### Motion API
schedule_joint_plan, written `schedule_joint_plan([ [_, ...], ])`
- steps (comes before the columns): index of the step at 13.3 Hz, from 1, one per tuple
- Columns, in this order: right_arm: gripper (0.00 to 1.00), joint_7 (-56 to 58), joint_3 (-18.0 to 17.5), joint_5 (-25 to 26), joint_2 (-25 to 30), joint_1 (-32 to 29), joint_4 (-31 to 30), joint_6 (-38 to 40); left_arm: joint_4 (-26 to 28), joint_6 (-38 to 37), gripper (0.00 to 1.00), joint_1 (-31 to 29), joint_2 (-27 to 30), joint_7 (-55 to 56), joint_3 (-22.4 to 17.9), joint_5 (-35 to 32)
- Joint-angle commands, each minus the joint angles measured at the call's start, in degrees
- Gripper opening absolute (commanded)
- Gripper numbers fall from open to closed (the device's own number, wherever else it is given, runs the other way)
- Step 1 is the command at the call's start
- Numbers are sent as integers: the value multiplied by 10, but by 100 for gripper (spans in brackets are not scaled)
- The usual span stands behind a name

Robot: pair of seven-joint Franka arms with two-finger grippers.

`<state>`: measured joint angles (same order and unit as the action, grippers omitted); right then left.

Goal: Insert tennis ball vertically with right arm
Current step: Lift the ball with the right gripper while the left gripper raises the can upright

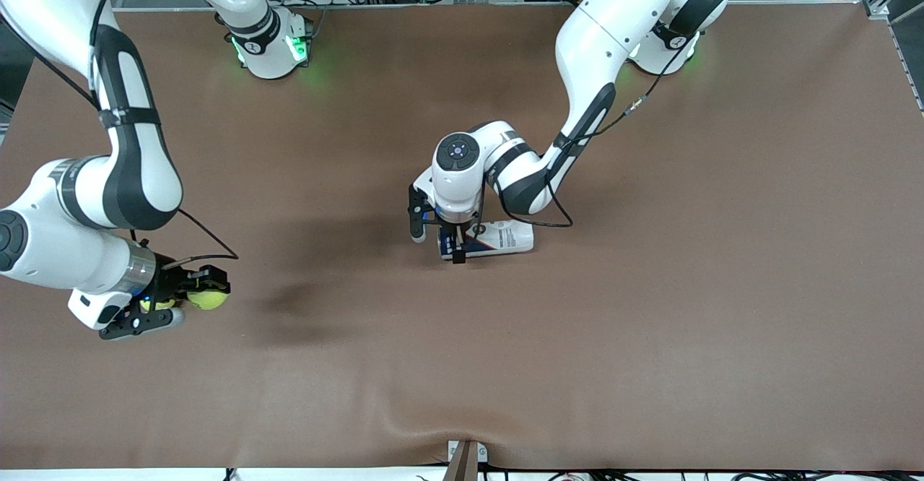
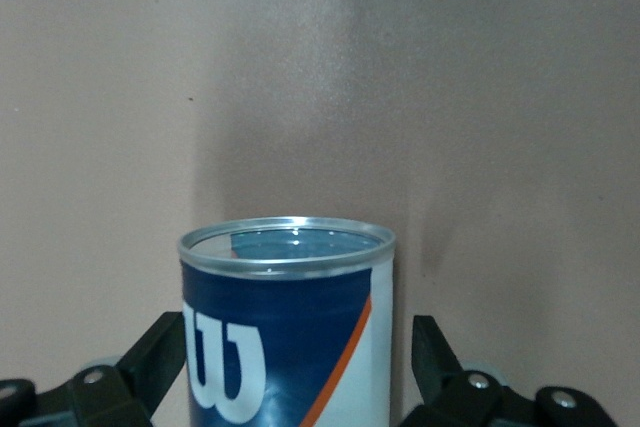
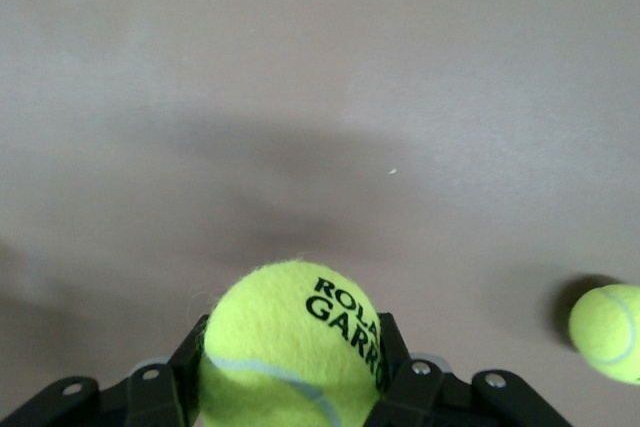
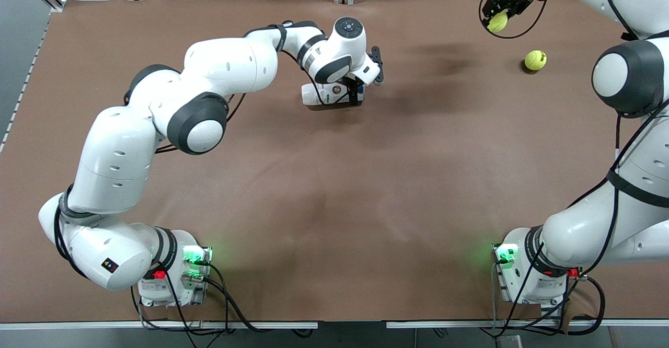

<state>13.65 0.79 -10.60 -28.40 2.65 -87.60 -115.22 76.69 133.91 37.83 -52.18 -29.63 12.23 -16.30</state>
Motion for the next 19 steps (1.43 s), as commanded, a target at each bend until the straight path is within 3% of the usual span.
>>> schedule_joint_plan([
  [1, 25, -40, -1, -12, 30, 17, -13, 18, -23, 3, 100, 8, -19, -7, -6, -10],
  [8, 25, -170, -2, -14, 70, 80, -13, 51, -30, 19, 100, 10, -34, -15, -7, -11],
  [17, 25, -237, -2, -38, 86, 116, -13, 58, -30, 20, 100, 15, -40, -12, -15, -10],
  [19, 25, -266, -2, -38, 89, 131, -12, 58, -30, 20, 92, 15, -39, -13, -16, -11],
])
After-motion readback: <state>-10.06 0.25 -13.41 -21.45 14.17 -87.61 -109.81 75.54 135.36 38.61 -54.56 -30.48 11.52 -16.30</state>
